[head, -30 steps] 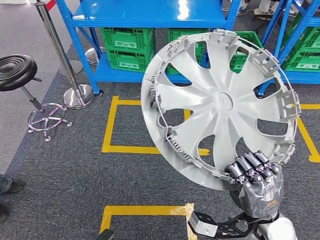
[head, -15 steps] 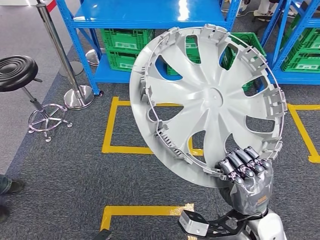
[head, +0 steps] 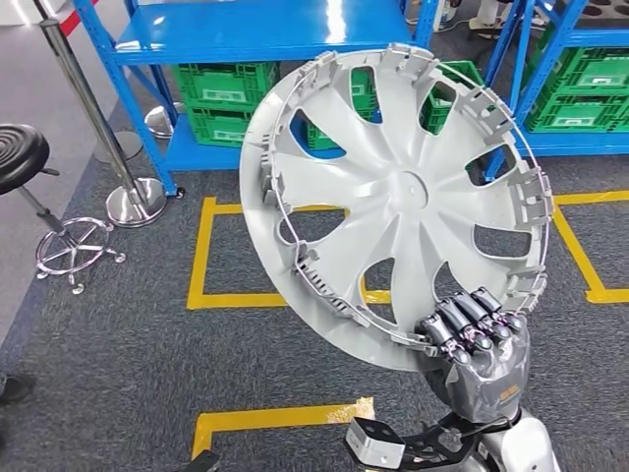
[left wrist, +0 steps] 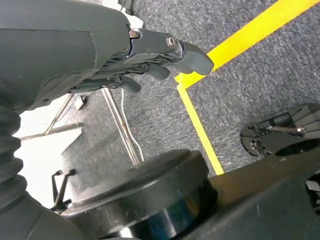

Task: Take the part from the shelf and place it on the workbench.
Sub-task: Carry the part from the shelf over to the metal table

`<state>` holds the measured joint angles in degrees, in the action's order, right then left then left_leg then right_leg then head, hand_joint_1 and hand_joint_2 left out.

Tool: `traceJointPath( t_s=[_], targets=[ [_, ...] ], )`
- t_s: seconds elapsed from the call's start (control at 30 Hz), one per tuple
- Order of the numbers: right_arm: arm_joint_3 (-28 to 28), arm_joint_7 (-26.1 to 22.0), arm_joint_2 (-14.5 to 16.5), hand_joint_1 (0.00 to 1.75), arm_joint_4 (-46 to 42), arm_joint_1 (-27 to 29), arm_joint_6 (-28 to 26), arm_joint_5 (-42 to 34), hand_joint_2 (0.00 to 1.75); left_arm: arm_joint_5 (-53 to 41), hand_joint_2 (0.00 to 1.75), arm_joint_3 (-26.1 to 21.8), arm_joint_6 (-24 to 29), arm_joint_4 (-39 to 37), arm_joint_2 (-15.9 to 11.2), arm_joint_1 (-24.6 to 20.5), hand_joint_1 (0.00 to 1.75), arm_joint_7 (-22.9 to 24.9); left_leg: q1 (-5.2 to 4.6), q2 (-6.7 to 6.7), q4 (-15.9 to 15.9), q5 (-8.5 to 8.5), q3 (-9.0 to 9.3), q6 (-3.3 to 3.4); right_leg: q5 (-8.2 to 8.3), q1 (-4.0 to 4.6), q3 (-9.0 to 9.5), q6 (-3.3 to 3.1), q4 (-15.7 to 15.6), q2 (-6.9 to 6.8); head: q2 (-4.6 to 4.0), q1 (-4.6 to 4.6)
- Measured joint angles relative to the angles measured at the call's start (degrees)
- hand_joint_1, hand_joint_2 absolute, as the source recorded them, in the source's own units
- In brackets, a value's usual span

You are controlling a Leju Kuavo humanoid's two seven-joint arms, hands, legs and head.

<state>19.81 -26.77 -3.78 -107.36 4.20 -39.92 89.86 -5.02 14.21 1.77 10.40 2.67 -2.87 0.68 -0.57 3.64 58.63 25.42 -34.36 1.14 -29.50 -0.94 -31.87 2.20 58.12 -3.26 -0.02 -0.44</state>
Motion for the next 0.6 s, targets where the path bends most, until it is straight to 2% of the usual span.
traceJointPath(
  t_s=[0.07,0.13,0.2,0.27,0.3,0.33,0.37,0.4,0.43,0.47,0.5,0.53,0.57,0.6],
  targets=[
    [-0.02,-0.34,0.0,1.75,-0.01,0.0,0.01,-0.01,1.75,-0.07,1.75,0.0,0.0,0.0,-0.02,0.01,0.0,0.0,0.08,0.74,-0.09,0.04,0.32,-0.75,0.29,0.15,-0.16,-0.75,-0.04,1.0,0.0,-0.04],
    [-0.03,-0.57,0.0,1.75,-0.03,0.03,0.01,-0.01,1.75,-0.16,1.75,0.0,0.01,0.0,-0.04,0.02,0.0,-0.01,0.36,0.13,0.87,1.12,0.24,-1.57,0.76,-0.02,0.2,-1.47,-0.31,1.89,-0.01,-0.14],
    [-0.04,-0.76,0.0,1.75,-0.05,0.05,0.01,-0.01,1.75,-0.2,1.75,0.0,0.02,0.0,-0.08,0.14,0.0,-0.02,0.66,-1.83,5.8,4.54,-1.53,-2.29,1.22,-0.27,0.45,-2.06,-0.46,2.78,-0.01,-0.39],
    [-0.07,-0.87,0.0,1.75,-0.05,0.09,0.01,-0.01,1.75,-0.19,1.75,0.0,0.03,0.0,-0.1,0.28,0.0,-0.07,0.83,-2.9,13.16,8.12,-4.44,-2.64,1.43,-0.28,0.24,-2.25,-0.42,3.89,-0.01,-0.5],
    [-0.08,-0.91,0.0,1.75,-0.05,0.14,0.01,-0.01,1.75,-0.19,1.75,0.0,0.03,0.0,-0.1,0.29,0.0,-0.1,0.87,-3.04,15.29,8.64,-5.24,-2.7,1.49,-0.27,0.17,-2.24,-0.41,4.53,-0.01,-0.5],
    [-0.09,-0.94,0.0,1.75,-0.05,0.19,0.01,-0.01,1.75,-0.22,1.75,0.0,0.03,0.0,-0.11,0.28,0.0,-0.15,0.91,-3.12,15.34,8.01,-5.1,-2.69,1.54,-0.27,0.14,-2.17,-0.39,5.23,-0.01,-0.49],
    [-0.1,-0.99,0.0,1.75,-0.05,0.23,0.01,-0.01,1.75,-0.27,1.75,0.0,0.03,0.0,-0.11,0.25,0.0,-0.21,0.97,-3.38,13.0,6.36,-3.88,-2.6,1.59,-0.28,0.17,-2.09,-0.39,5.97,-0.01,-0.5],
    [-0.1,-1.07,0.0,1.75,-0.05,0.26,0.01,-0.01,1.75,-0.33,1.75,0.0,0.02,0.0,-0.13,0.3,0.0,-0.24,1.07,-4.26,9.04,4.21,-1.92,-2.42,1.66,-0.32,0.18,-1.97,-0.39,6.73,-0.01,-0.51],
    [-0.11,-1.15,0.01,1.75,-0.05,0.25,0.01,-0.01,1.75,-0.38,1.75,0.0,0.02,-0.01,-0.17,0.38,0.0,-0.28,1.21,-5.83,5.01,2.67,0.01,-2.15,1.72,-0.3,0.11,-1.78,-0.36,7.45,-0.01,-0.48],
    [-0.13,-1.22,0.01,1.75,-0.05,0.23,0.01,-0.01,1.75,-0.42,1.75,0.0,0.02,-0.01,-0.2,0.45,0.0,-0.31,1.3,-7.22,1.79,1.71,1.49,-1.94,1.81,-0.35,-0.07,-1.51,-0.31,8.17,-0.01,-0.48],
    [-0.14,-1.28,0.02,1.75,-0.05,0.23,0.01,-0.01,1.75,-0.43,1.75,0.0,0.01,-0.01,-0.23,0.51,0.0,-0.33,1.3,-8.28,-0.03,1.43,2.27,-1.75,1.94,-0.47,-0.34,-1.14,-0.3,8.82,-0.01,-0.46],
    [-0.14,-1.32,0.02,1.75,-0.06,0.28,0.01,-0.01,1.75,-0.43,1.75,0.0,0.01,-0.01,-0.24,0.53,0.0,-0.34,1.23,-8.56,-0.52,1.65,2.43,-1.56,2.11,-0.6,-0.62,-0.69,-0.36,9.46,-0.01,-0.45],
    [-0.15,-1.33,0.02,1.75,-0.07,0.38,0.01,-0.01,1.75,-0.43,1.75,0.0,0.0,0.0,-0.22,0.51,0.0,-0.36,1.13,-7.95,-0.74,1.54,2.45,-1.36,2.3,-0.76,-0.98,-0.2,-0.53,10.14,-0.01,-0.47],
    [-0.17,-1.35,0.02,1.75,-0.07,0.57,0.01,-0.02,1.75,-0.43,1.75,0.0,0.0,0.0,-0.21,0.45,0.0,-0.36,1.15,-7.22,-1.0,1.35,2.5,-1.01,2.35,-0.86,-1.3,0.16,-0.49,10.17,-0.01,-0.44]
  ],
)
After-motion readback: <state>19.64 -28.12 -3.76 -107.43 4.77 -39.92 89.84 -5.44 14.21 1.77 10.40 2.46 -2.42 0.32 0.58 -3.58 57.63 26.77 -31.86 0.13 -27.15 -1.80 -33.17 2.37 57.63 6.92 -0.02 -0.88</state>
